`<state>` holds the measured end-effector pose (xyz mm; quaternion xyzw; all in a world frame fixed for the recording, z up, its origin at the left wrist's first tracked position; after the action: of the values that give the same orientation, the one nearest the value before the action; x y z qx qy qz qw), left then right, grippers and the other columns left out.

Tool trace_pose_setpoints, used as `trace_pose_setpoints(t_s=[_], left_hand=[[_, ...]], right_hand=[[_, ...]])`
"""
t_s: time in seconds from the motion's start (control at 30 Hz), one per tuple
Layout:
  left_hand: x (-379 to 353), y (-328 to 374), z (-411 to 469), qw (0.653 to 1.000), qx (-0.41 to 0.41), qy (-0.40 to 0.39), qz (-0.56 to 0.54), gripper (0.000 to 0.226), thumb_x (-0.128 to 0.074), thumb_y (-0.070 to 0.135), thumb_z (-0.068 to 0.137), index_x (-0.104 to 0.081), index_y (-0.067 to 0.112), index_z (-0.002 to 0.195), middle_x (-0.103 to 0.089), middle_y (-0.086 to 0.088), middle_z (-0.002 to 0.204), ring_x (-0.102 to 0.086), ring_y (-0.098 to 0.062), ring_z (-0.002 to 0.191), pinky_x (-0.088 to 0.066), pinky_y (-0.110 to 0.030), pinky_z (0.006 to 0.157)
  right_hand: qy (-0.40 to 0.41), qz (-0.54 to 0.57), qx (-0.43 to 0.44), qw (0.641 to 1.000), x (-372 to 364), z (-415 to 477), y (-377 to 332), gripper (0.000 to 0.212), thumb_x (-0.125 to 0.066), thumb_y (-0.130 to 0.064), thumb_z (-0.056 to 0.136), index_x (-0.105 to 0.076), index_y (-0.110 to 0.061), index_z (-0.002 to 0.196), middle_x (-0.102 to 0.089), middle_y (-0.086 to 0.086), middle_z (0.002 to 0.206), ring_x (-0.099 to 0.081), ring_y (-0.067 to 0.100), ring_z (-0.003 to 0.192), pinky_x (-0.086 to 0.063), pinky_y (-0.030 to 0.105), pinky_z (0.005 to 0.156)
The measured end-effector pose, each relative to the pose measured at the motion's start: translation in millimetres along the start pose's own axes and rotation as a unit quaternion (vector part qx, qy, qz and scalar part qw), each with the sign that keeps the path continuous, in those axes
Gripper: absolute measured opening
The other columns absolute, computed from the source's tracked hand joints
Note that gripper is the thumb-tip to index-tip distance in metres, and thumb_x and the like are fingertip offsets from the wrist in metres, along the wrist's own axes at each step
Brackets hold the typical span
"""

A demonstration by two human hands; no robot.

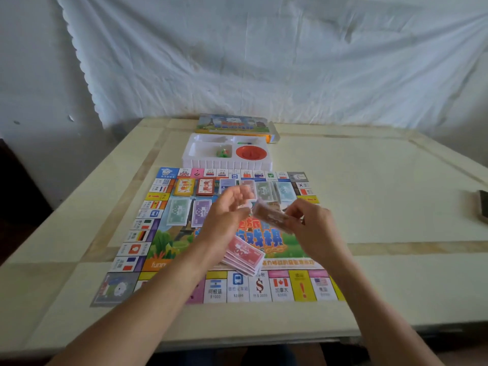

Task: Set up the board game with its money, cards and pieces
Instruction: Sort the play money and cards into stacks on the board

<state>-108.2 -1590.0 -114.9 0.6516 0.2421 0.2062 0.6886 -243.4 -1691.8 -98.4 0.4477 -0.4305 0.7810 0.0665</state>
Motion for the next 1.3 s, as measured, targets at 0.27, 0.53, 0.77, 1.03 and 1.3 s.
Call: trace_pose_setpoints(t_s=[0.27, 0.53, 0.77, 1.03, 1.3], left_hand=[[-29, -23, 13, 0.990, 0.054, -0.065, 0.113, 0.051, -0.030, -0.016, 0.090, -0.054, 0.024, 0.111, -0.056, 0.001, 0.122, -0.048, -0.010, 0.118, -0.040, -0.017, 0.081], [-29, -29, 11, 0.979, 0.015, -0.046, 0.200, 0.040, -0.036, -0.004, 0.096, -0.059, 0.023, 0.113, -0.064, 0.006, 0.108, -0.059, -0.010, 0.105, -0.051, -0.029, 0.091], [-27, -28, 12, 0.953, -0.055, -0.022, 0.297, 0.031, -0.048, -0.001, 0.094, -0.068, 0.019, 0.106, -0.070, 0.004, 0.100, -0.065, -0.008, 0.093, -0.050, -0.015, 0.079], [-24, -22, 13, 0.968, -0.059, -0.003, 0.243, 0.033, -0.053, -0.002, 0.092, -0.060, 0.020, 0.116, -0.065, 0.005, 0.106, -0.063, -0.007, 0.091, -0.046, -0.005, 0.068], [-14, -16, 13, 0.994, -0.001, 0.065, 0.087, 0.031, -0.059, 0.001, 0.090, -0.059, 0.014, 0.118, -0.072, -0.003, 0.097, -0.069, -0.014, 0.086, -0.056, -0.022, 0.071]], right_hand=[[-0.068, -0.089, 0.009, 0.994, -30, -1, 29, 0.010, -0.055, -0.015, 0.093, -0.063, -0.009, 0.094, -0.064, 0.003, 0.088, -0.057, 0.016, 0.074, -0.041, 0.021, 0.055], [-0.069, -0.112, 0.045, 0.990, -33, -2, 28, 0.013, -0.047, -0.015, 0.096, -0.058, -0.009, 0.093, -0.055, 0.000, 0.091, -0.049, 0.015, 0.076, -0.034, 0.017, 0.056], [-0.084, -0.146, 0.044, 0.985, -40, -3, 24, 0.004, -0.051, -0.012, 0.094, -0.052, -0.012, 0.098, -0.056, 0.003, 0.102, -0.058, 0.021, 0.084, -0.051, 0.032, 0.071], [-0.052, -0.072, 0.001, 0.996, -39, 2, 24, 0.013, -0.049, -0.012, 0.096, -0.049, -0.015, 0.083, -0.056, -0.001, 0.080, -0.048, 0.013, 0.063, -0.032, 0.020, 0.051], [-0.097, 0.284, -0.134, 0.945, -33, -6, 3, 0.024, -0.051, -0.015, 0.096, -0.063, -0.015, 0.076, -0.055, -0.001, 0.059, -0.042, 0.010, 0.049, -0.036, 0.024, 0.050]])
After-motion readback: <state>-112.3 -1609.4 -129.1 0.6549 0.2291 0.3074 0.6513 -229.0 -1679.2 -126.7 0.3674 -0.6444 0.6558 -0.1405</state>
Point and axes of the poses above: each hand's wrist, its own z-axis towards the middle knuckle, its own x-axis out of the back of the hand, y = z × x, the point moved 3 cm from there along z, towards the middle knuckle
